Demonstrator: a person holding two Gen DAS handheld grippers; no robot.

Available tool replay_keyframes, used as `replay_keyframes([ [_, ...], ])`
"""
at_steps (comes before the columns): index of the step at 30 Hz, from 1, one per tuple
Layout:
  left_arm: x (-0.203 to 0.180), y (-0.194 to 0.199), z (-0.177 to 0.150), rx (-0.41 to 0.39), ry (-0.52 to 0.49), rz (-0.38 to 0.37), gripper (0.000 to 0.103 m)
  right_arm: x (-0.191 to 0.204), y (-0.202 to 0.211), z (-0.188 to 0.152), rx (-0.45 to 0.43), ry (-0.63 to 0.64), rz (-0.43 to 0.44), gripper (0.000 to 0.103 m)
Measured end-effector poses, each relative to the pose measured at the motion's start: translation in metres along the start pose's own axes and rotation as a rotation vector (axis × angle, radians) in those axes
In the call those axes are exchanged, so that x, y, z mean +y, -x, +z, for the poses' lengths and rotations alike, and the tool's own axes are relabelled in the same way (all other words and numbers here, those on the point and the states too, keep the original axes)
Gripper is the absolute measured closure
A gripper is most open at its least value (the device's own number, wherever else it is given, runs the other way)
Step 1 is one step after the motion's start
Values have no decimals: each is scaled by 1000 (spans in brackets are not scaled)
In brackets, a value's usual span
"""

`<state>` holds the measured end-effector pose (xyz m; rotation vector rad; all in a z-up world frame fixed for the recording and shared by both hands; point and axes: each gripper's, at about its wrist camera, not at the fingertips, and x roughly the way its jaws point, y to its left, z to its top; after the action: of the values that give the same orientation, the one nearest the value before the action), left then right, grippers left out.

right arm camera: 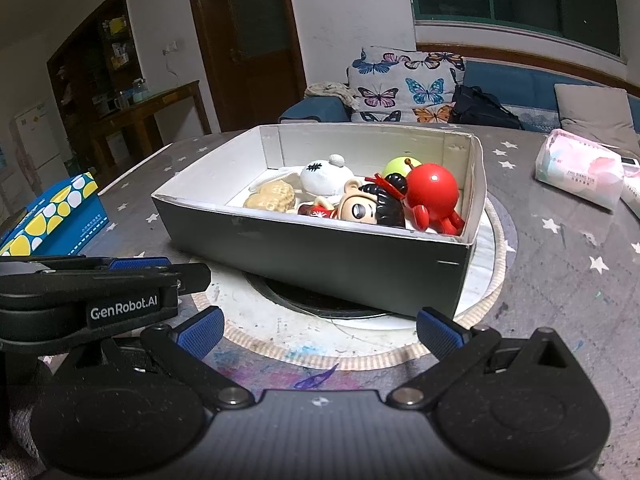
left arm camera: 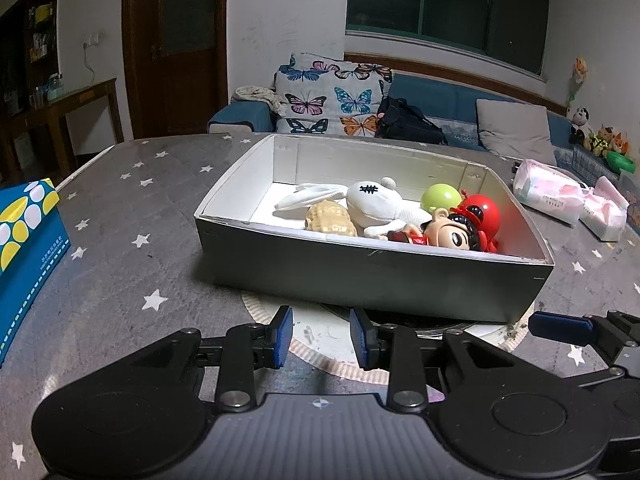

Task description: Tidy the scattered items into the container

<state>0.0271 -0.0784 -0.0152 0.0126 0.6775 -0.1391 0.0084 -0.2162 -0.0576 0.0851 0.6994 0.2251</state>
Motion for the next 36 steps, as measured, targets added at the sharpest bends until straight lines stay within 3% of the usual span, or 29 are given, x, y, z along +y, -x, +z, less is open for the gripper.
replay_keyframes([
  [36, -5, -10, 3, 7, -16, 29, 69, -3, -14, 3, 21, -3, -42, 0],
])
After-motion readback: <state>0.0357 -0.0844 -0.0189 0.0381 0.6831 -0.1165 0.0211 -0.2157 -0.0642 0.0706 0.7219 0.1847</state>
